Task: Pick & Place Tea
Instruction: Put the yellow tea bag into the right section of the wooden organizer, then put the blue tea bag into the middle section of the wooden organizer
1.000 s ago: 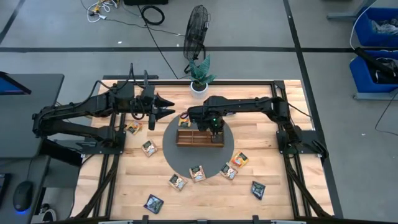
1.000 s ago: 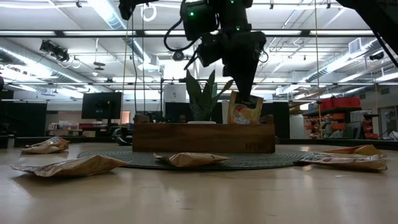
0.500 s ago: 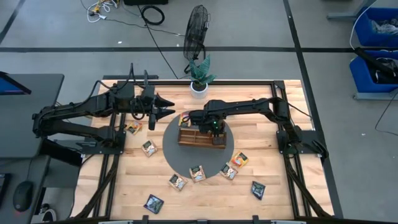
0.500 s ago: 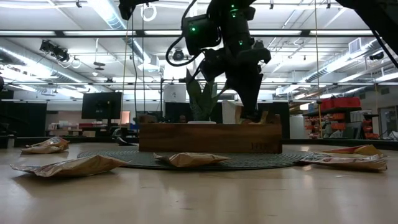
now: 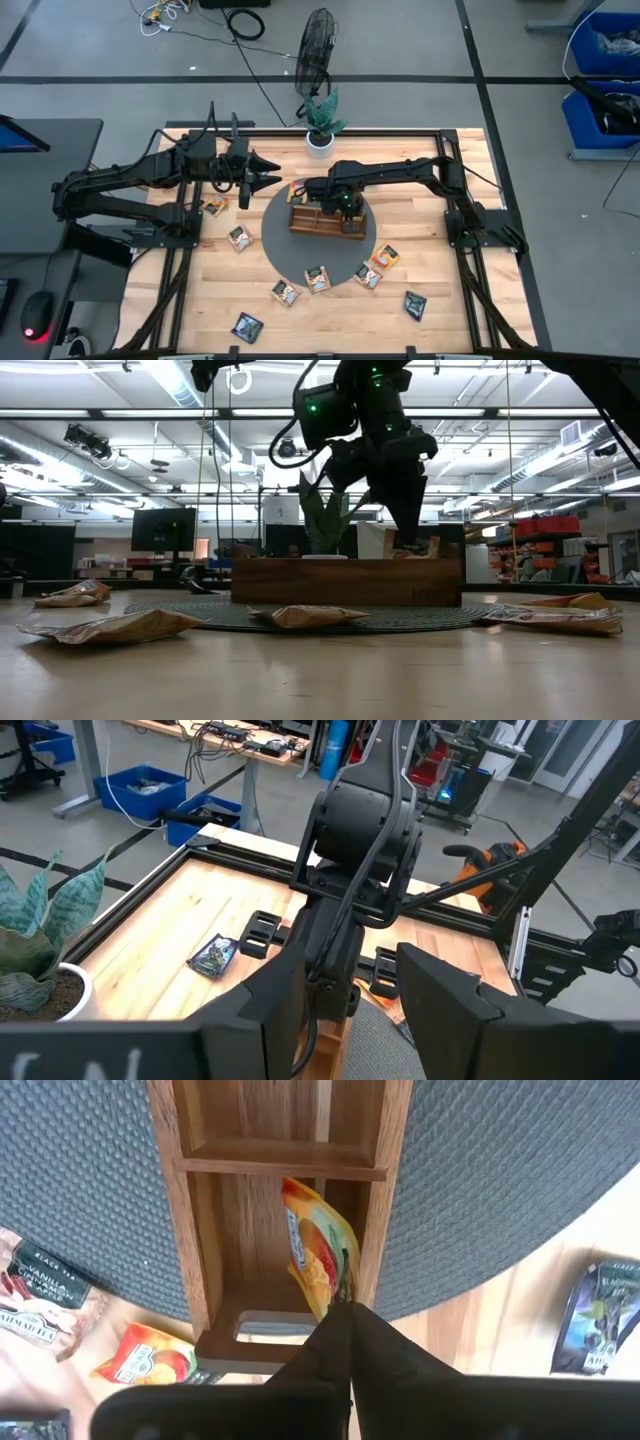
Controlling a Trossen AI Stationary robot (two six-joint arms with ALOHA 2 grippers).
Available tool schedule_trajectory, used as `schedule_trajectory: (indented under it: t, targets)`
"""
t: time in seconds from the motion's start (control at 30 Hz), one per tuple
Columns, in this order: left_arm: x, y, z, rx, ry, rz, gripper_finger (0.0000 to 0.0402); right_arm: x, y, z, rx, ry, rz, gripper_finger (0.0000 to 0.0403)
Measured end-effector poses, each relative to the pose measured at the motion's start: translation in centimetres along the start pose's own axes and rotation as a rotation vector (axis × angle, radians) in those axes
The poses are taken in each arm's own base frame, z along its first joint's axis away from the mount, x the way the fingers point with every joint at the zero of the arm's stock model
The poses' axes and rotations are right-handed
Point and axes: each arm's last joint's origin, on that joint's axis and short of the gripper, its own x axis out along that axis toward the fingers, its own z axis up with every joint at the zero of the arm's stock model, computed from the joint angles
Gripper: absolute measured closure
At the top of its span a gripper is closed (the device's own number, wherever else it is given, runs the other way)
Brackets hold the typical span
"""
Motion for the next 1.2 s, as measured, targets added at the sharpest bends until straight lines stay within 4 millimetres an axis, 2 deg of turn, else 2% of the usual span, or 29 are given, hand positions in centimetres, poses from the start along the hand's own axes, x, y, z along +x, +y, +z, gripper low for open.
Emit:
schedule_trajectory:
  t: [0.5, 0.7, 0.83, 0.93, 1.2]
  targets:
    - [0.0, 0.0, 0.0, -0.001, 0.0, 0.0, 0.0236, -0.2, 0.0, -0.1, 0.038, 0.0, -0.007, 0.0373]
    - [0.0, 0.0, 0.0, 0.0, 0.0, 0.0, 0.0236, -0.5, 0.0, -0.4, 0.034, -0.004, 0.001, 0.0319]
    - [0.0, 0.0, 0.0, 0.0, 0.0, 0.0, 0.0236, -2.7, 0.1, -1.6, 0.046, -0.077, 0.007, 0.0268]
    - [0.0, 0.0, 0.0, 0.0, 0.001, 0.0, 0.0236, -5.0, 0.2, -2.6, 0.092, -0.193, 0.011, 0.0244]
    - [0.0, 0.0, 0.0, -0.001, 0.005, 0.001, 0.0236, -12.7, 0.7, -6.4, 0.217, -0.662, -0.017, 0.0239]
